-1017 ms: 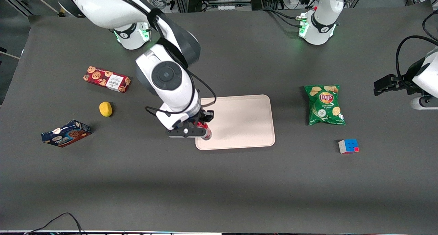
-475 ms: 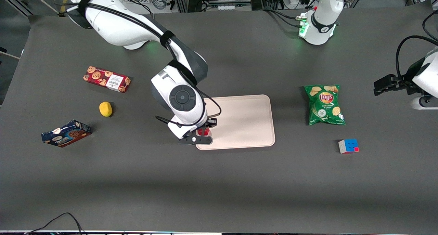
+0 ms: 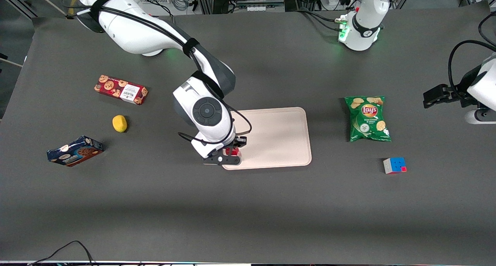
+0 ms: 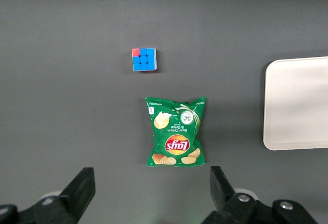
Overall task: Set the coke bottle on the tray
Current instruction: 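Lower the bottle onto the tray and open the right gripper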
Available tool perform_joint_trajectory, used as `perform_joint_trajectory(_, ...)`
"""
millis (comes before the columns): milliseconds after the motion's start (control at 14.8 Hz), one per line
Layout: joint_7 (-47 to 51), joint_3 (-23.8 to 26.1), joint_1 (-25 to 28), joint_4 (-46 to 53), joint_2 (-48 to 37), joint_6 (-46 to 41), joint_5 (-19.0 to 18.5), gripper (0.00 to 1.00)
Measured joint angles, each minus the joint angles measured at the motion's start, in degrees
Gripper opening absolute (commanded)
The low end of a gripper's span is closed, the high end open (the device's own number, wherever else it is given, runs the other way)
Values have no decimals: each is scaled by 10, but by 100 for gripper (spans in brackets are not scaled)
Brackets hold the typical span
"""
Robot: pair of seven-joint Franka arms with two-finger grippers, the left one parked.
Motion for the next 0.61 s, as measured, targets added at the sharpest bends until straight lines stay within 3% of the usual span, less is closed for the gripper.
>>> perform_joint_trajectory(136, 6, 0, 0, -8, 0, 10, 0, 57)
perform_joint_trajectory(203, 8, 0, 0, -10, 0, 13, 0, 81)
perform_joint_trajectory(271, 9, 0, 0, -10, 0, 14, 0, 96)
perform_joint_trajectory(339, 9, 0, 0, -10, 0, 15, -1, 100)
perform_joint_trajectory(610, 15, 0, -1, -7, -3, 17, -6, 100)
